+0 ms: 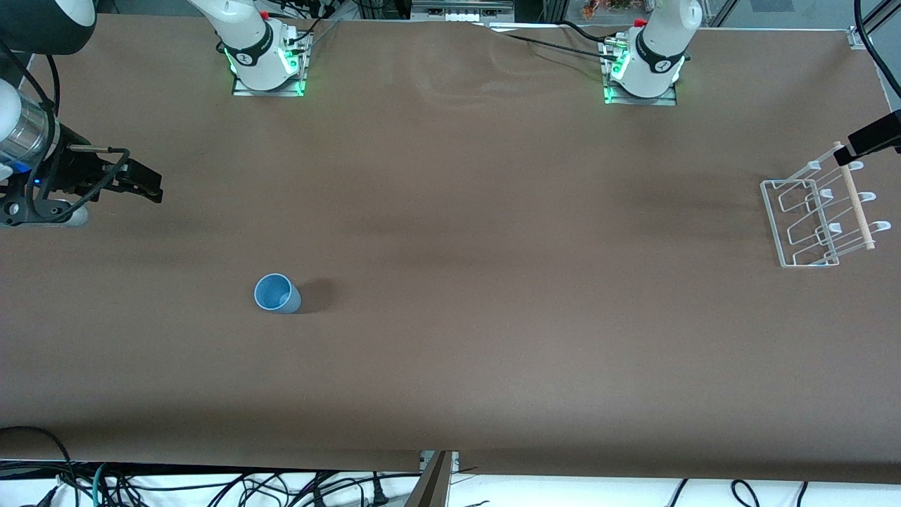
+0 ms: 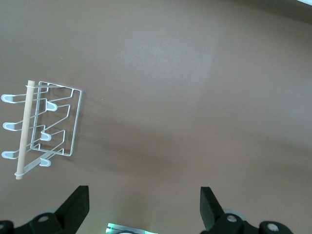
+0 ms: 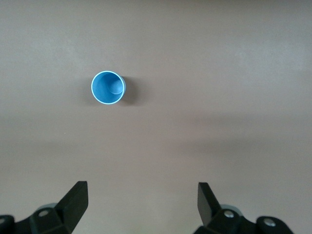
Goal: Transfer cup to left arm and place on rack
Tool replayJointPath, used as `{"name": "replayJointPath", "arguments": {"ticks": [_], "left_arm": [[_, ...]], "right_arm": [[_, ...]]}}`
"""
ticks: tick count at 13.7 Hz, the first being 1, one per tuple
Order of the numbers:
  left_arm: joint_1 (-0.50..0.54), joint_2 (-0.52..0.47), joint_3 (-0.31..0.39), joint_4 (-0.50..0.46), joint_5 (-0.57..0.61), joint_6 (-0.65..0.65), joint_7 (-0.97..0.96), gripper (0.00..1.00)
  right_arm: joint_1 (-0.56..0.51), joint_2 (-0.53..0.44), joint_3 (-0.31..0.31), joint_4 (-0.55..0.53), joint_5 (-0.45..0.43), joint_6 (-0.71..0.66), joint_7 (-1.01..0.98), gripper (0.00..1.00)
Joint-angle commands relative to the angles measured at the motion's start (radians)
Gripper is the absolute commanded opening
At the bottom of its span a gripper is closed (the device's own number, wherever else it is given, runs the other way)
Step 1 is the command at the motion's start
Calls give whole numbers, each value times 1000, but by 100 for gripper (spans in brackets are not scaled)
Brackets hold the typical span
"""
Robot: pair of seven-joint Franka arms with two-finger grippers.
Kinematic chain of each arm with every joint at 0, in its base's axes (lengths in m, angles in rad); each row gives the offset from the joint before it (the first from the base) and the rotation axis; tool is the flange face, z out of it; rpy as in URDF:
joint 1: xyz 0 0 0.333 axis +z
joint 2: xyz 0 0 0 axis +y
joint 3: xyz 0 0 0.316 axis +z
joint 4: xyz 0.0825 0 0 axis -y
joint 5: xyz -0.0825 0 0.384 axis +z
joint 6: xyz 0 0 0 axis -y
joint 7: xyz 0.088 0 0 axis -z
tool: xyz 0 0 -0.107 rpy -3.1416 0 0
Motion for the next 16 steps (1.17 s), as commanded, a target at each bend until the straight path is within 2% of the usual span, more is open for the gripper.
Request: {"name": "replayJointPath", "arguments": {"ticks": [1,7,11,14,16], "left_arm": [[3,-10,-7,13,17,-18,-4,100],[-8,-13,-22,4,33,-18,-22,100],[0,-16,-131,-22,82,-7,-170,100],[0,-53,-144,-103,83,65,-174,100],[6,-50,-144,-105,78,83,-174,100]], "right_arm": [[-17,-7,14,-5,15,0,-4,99],[-19,36,13,-5,13,16,-8,99],[-13,138,14,-8,16,136,1,99],[-14,215,14,-39,26,242,-5,99],[-8,260,19,-63,26,305,-5,99]]}}
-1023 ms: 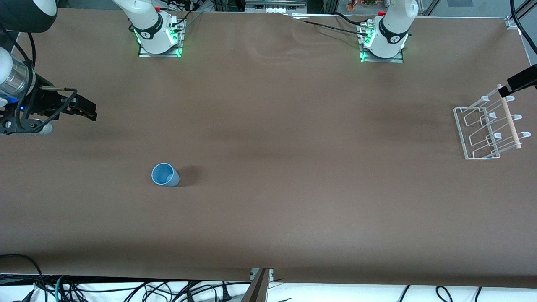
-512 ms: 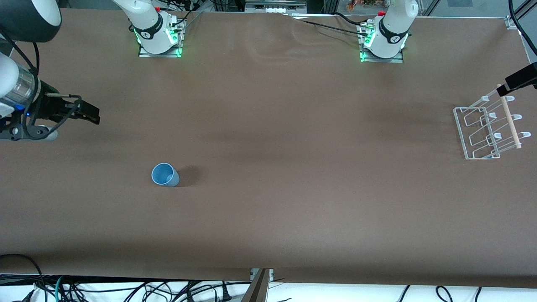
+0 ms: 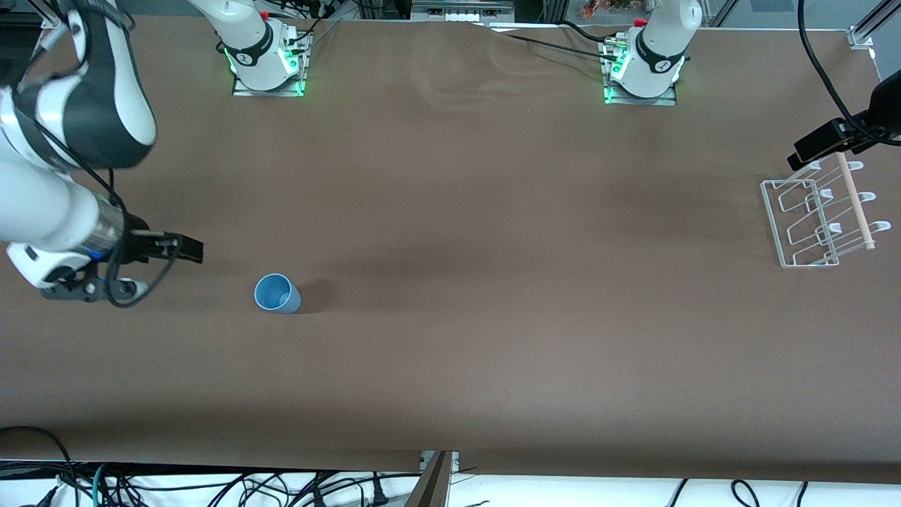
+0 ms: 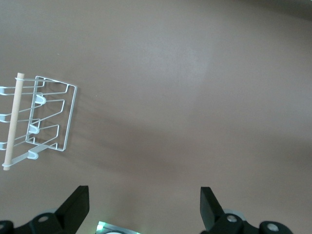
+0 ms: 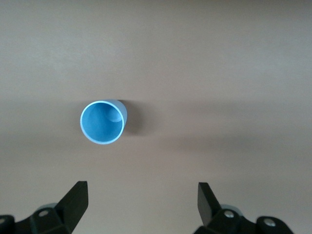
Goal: Transfer cup to left arm and place on rack
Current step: 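Lower the right gripper around the blue cup and close it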
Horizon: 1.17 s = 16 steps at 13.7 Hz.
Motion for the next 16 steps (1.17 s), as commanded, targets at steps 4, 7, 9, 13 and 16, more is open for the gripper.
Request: {"name": "replayJointPath", "arguments": {"ticks": [4,7,9,13,16], "left_arm": [[9,-32,-7,-36,1,36,-28,100],[9,-30,-7,-13,4,36,-30,100],[4,-21,-9,-4,2,36,-30,100],[0,-9,-9,-4,4,70,-27,100],[-2,-7,-12,-7,2,70,-28,100]], "right_arm": [[4,59,19,-140,20,226,-4,99],[12,84,19,-180,21,292,7,99],[18,97,19,-219,21,365,8,99],[26,130,19,-249,21,413,10,99],[38,151,19,-251,21,436,10,99]]}}
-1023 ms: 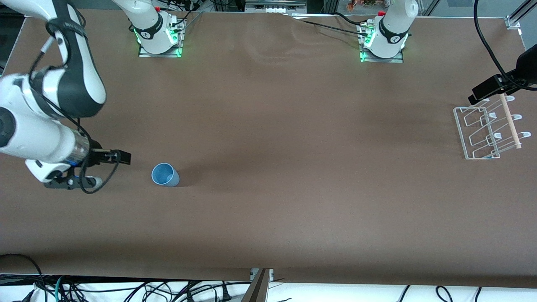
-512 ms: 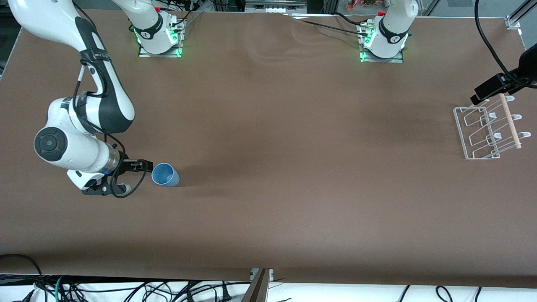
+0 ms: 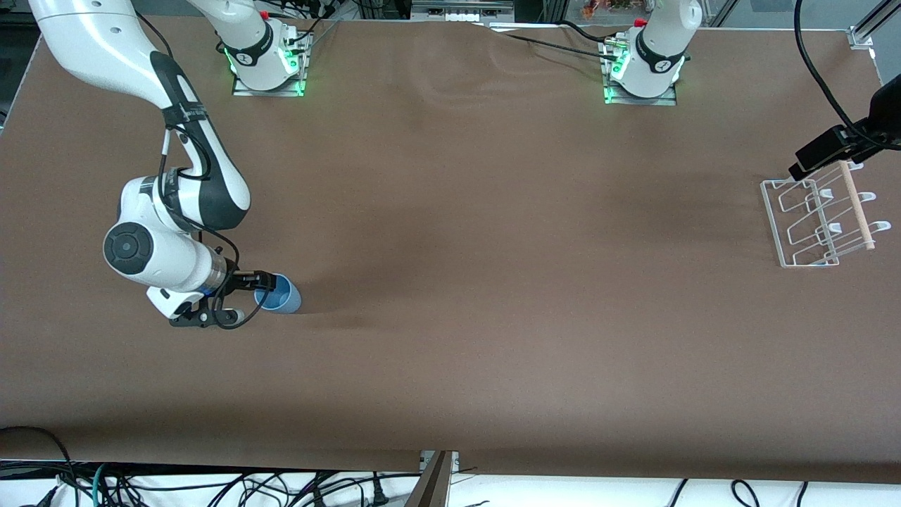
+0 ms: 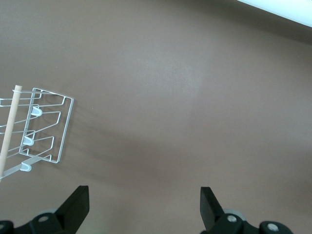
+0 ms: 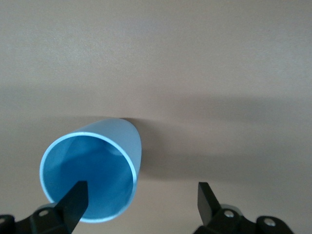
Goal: Transfer cup to left arm and place on rack
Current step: 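Lower the right gripper around the blue cup and close it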
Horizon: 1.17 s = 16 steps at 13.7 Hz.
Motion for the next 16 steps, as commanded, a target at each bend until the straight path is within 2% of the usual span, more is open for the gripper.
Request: {"name": "replayJointPath", "arguments": {"ticks": [1,10,13,14,15,16], "left_arm": [[-1,4,-5,4,2,4,-9,100],[-1,9,-5,-4,1,-3,-11,100],[-1,9,-5,-4,1,-3,-11,100],[-1,9,-5,-4,1,-3,-11,100],[-1,9,-5,-4,1,-5,-11,100],[-1,9,-5,-5,1,-5,-11,100]], "right_arm": [[8,0,3,-14,18,24,6,99],[8,9,1,-33,18,17,-11,98],[10,11,1,-37,14,20,-5,30],[8,11,1,-36,18,20,1,14],[10,11,1,-36,18,20,4,3],[10,11,1,-34,18,20,6,0]]}}
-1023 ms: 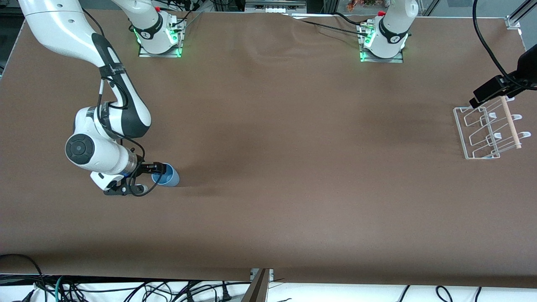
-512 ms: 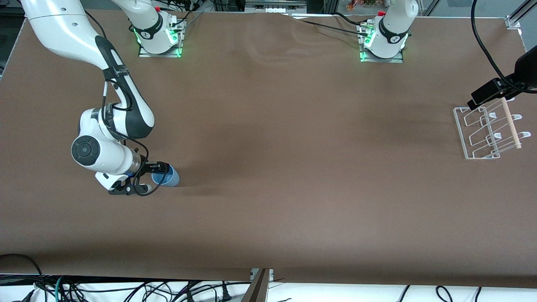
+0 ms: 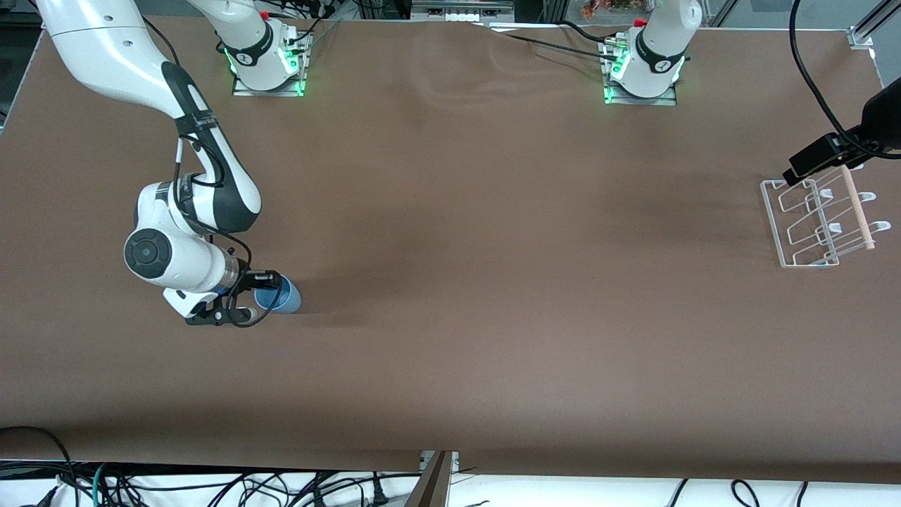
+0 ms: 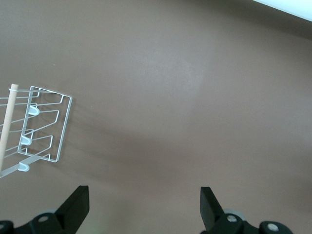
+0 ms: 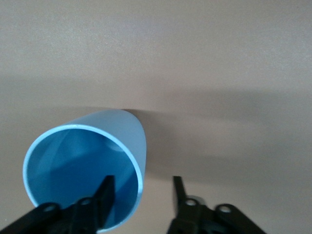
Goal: Transfer cup to left arm and place on rack
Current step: 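Lower the right gripper around the blue cup and close it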
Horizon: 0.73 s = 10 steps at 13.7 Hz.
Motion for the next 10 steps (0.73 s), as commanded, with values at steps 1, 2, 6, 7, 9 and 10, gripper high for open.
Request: {"name": "replayJointPath", "arguments": {"ticks": [1,2,6,7,9,10], "left_arm": [[-1,-5,-4,-1,1,-5,-11,100],[-1,-3,-4,-1,1,-4,-11,100],[-1,-5,-4,2,1,-4,-9,100],[-1,-3,-4,4,2,-4,-9,100],[-1,-3,-4,2,1,-4,-11,100],[-1,-3,-4,4,1,-4,-11,100]], "right_arm": [[1,-9,0,-9,17,11,6,0],[0,-9,0,-6,17,10,6,0],[-5,-10,0,29,42,11,-10,0],[-5,-9,0,49,62,7,-11,0],[6,-9,2,80,129,4,-8,0],[24,-9,3,95,178,4,-7,0]]}}
